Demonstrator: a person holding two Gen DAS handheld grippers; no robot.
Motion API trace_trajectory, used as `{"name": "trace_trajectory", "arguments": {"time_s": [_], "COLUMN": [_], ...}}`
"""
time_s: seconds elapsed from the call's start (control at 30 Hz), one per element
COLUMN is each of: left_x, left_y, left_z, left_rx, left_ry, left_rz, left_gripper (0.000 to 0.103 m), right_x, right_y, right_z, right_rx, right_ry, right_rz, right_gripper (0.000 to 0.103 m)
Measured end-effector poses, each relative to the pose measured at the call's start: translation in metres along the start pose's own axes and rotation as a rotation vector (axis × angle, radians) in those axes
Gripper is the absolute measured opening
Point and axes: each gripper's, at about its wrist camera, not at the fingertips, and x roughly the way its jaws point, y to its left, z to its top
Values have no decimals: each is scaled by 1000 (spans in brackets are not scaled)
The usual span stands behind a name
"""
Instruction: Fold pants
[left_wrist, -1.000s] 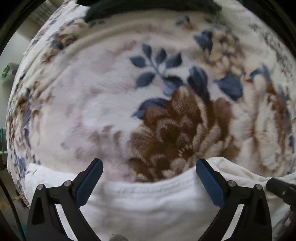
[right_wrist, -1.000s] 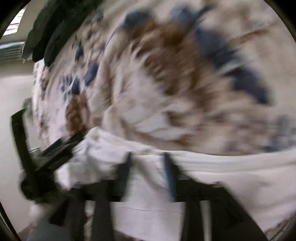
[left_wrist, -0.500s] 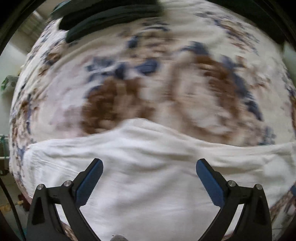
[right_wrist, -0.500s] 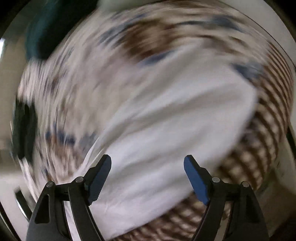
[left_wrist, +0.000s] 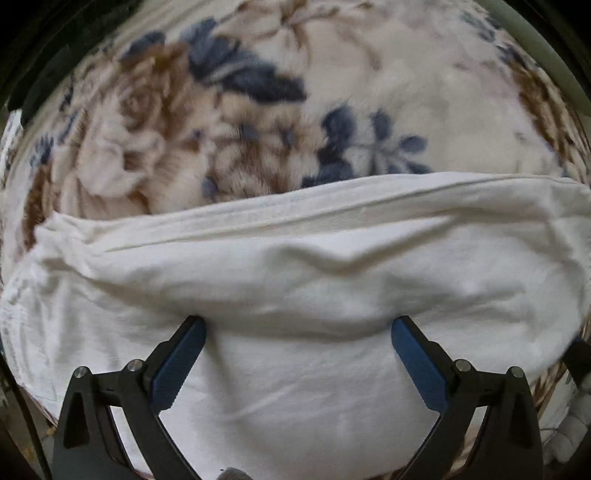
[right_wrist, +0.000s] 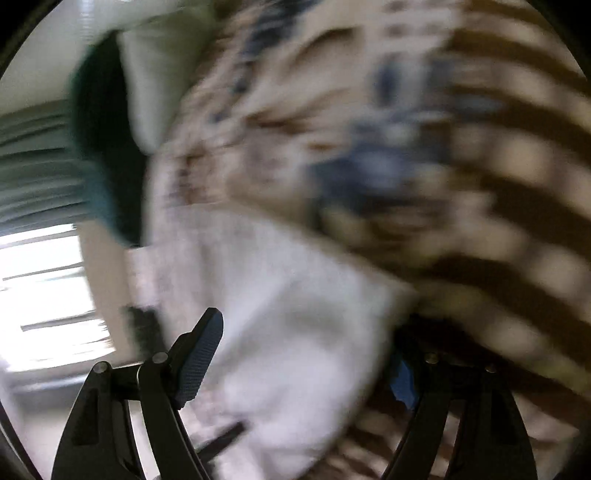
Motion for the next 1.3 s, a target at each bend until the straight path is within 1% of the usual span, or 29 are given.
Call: {"name": "trace_trajectory", "arguments": {"time_s": [0.03, 0.1, 0.13, 0.2, 0.23, 0.27, 0.3, 0.33, 0.37, 0.43, 0.5, 0.53, 0.57, 0.6, 0.7, 0.77, 0.8, 0.83, 0.9, 0.97, 1.0, 1.03, 1.1, 1.17, 1.3], "left_x": [6, 12, 16, 20, 21, 22, 25, 26, 25, 18, 4, -4, -12, -18, -39, -52, -57, -62, -70, -72, -73, -65, -65, -64, -70], "left_y": [6, 9, 10, 7, 3, 6, 8, 13, 12, 14, 23, 28, 33, 39, 67, 88, 102, 114, 141, 171, 193, 208, 250, 284, 342], "left_z": [5, 9, 13, 16, 16, 20, 23, 28, 29, 39, 49, 49, 48, 48, 42, 37, 33, 29, 20, 10, 3, -3, -21, -39, -84], "left_rx": [-11, -27, -34, -37, -40, -46, -53, -52, -48, -52, -55, -54, -55, -62, -109, -138, -154, -168, -196, -224, -253, -272, -328, -368, -442], "left_ry": [11, 30, 44, 68, 73, 78, 93, 106, 112, 106, 75, 58, 44, 36, 3, -21, -31, -39, -50, -45, -32, -27, -11, -4, -5], "left_rz": [-9, -19, -17, 0, 8, 13, 18, 23, 23, 0, -19, 1, 36, 55, 83, 102, 125, 144, 169, 206, 213, 209, 208, 218, 246], "left_gripper": [103, 103, 103, 103, 103, 103, 103, 103, 103, 103, 103, 103, 103, 103, 103, 103, 103, 103, 103, 103, 103, 103, 103, 103, 103], "right_x": [4, 16, 25, 31, 31, 31, 30, 32, 30, 29, 19, 16, 12, 10, -5, -5, -3, 1, 9, 26, 39, 58, 87, 117, 190], "right_y": [2, 0, -7, -14, -13, -11, -8, -2, 0, 14, 24, 32, 40, 53, 88, 128, 142, 162, 186, 208, 217, 228, 233, 234, 223], "right_z": [3, 8, 11, 18, 21, 21, 20, 19, 18, 15, 15, 14, 11, 5, -16, -42, -53, -72, -106, -149, -172, -194, -247, -295, -403], "right_rx": [-8, -22, 2, 40, 48, 54, 50, 29, 8, -19, -31, -45, -63, -98, -203, -328, -371, -428, -507, -596, -643, -683, -758, -834, -987], "right_ry": [10, 29, 34, 13, 5, -3, -6, 4, 12, -6, -42, -54, -60, -69, -75, -79, -81, -81, -71, -58, -47, -30, 15, 60, 172], "right_rz": [54, 63, 72, 104, 114, 129, 141, 116, 90, 40, 18, 4, -3, -29, -92, -152, -178, -205, -245, -277, -307, -329, -362, -395, -470], "right_gripper": [83, 83, 83, 83, 80, 74, 46, 19, 14, 10, 9, 8, 8, 8, 8, 8, 8, 8, 8, 8, 8, 8, 8, 8, 8]}}
